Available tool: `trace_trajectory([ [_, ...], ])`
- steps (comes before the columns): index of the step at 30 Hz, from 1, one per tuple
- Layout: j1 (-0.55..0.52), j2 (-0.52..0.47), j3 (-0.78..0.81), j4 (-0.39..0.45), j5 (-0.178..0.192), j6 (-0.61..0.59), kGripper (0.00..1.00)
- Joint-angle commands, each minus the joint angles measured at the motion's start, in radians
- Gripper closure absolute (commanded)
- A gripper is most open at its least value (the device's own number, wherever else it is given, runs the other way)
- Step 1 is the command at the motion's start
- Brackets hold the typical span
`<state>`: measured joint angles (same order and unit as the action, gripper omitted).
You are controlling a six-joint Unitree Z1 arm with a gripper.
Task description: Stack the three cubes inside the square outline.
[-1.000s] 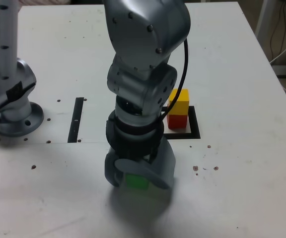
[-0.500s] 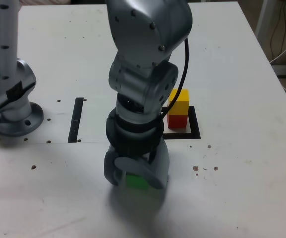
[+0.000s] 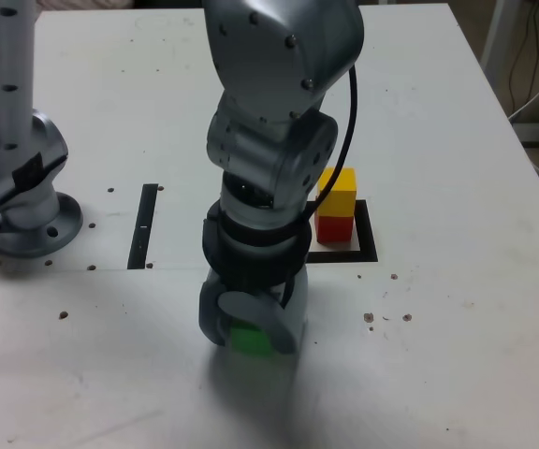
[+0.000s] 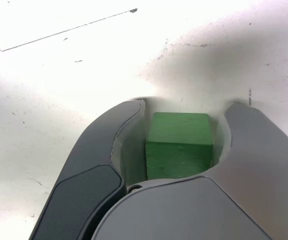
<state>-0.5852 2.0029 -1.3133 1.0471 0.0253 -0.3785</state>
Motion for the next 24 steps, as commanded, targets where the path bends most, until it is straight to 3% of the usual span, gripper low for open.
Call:
trace_trajectory([
  [1, 0.001, -0.010, -0.003, 0.010, 0.002, 0.002, 0.84],
  [10, 0.001, -0.025, -0.039, 0.062, 0.003, 0.020, 0.89],
  [18, 0.029, -0.060, -0.194, 0.242, 0.041, 0.069, 0.89],
  [24, 0.115, -0.068, -0.292, 0.323, 0.033, 0.156, 0.89],
])
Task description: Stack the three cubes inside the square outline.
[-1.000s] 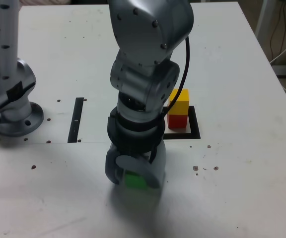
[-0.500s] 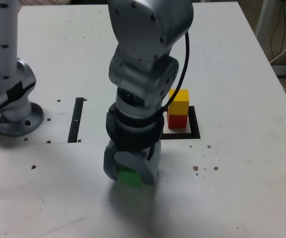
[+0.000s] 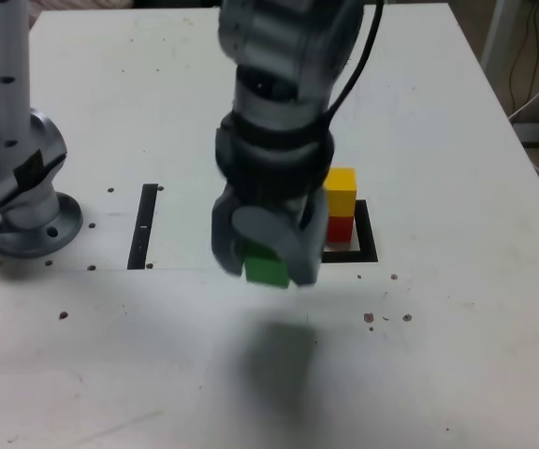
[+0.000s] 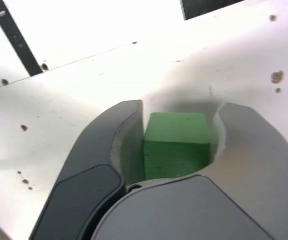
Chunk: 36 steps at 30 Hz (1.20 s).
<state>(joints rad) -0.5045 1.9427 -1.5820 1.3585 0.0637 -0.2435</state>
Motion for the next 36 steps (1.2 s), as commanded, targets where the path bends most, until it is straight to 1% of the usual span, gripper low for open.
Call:
trace_trajectory([
  [1, 0.052, -0.011, -0.032, 0.014, -0.007, 0.036, 0.89],
  [6, 0.164, -0.028, -0.050, 0.017, -0.009, 0.110, 0.89],
  [11, 0.284, -0.029, -0.093, 0.052, 0.009, 0.186, 0.89],
  [18, 0.395, -0.016, -0.163, 0.077, 0.024, 0.240, 0.89],
  [24, 0.437, 0.015, -0.190, 0.075, 0.024, 0.254, 0.89],
  [32, 0.440, 0.039, -0.184, 0.071, 0.024, 0.253, 0.89],
  [36, 0.433, 0.042, -0.183, 0.070, 0.031, 0.245, 0.89],
])
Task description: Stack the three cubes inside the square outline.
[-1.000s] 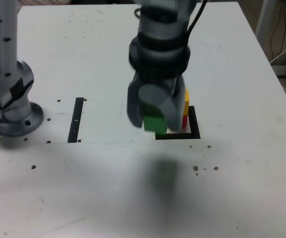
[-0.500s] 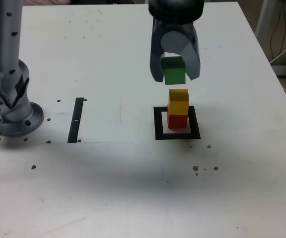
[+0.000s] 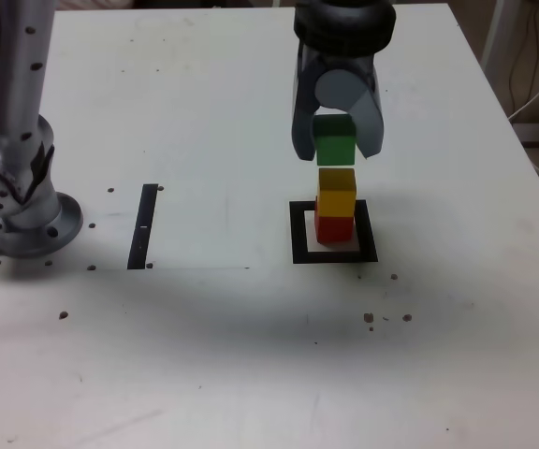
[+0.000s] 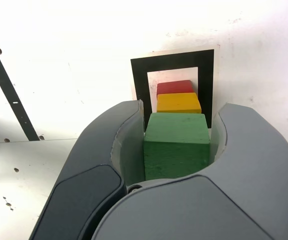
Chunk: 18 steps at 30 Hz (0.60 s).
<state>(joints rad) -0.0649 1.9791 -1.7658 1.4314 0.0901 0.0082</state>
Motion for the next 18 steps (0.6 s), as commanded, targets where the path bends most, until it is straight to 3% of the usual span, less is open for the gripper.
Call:
trace_trajectory([
  [1, -0.010, 0.008, -0.001, -0.004, 0.006, -0.010, 0.89],
  [18, -0.024, 0.047, -0.016, -0.003, -0.012, -0.056, 0.87],
])
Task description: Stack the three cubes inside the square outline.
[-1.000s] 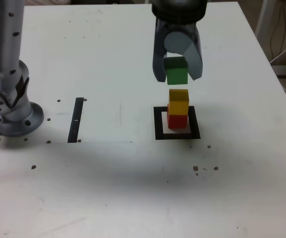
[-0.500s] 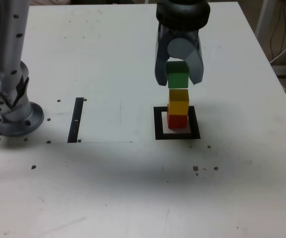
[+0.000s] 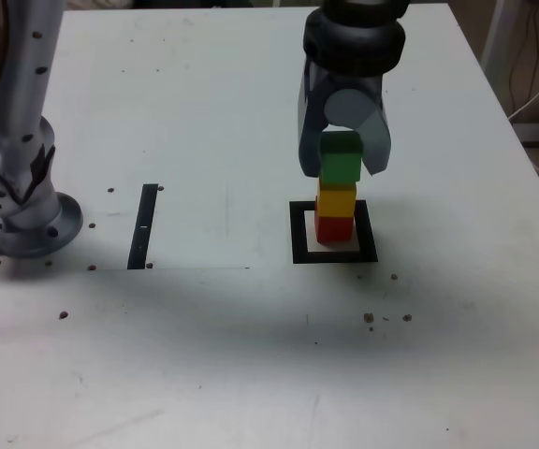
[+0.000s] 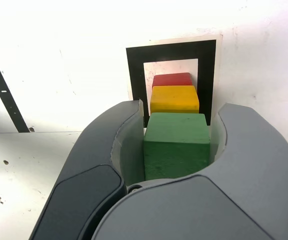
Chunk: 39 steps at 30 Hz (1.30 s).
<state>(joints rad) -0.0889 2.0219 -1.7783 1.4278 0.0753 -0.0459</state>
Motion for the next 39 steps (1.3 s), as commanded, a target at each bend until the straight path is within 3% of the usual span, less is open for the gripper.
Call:
trace_trajectory([
  [1, 0.000, 0.004, -0.003, 0.002, 0.004, -0.002, 0.87],
  [28, 0.011, 0.013, 0.017, 0.000, -0.020, -0.002, 0.73],
  [35, 0.015, 0.018, 0.022, -0.001, -0.021, -0.001, 0.59],
  [39, 0.015, 0.018, 0.022, -0.002, -0.022, 0.000, 0.42],
])
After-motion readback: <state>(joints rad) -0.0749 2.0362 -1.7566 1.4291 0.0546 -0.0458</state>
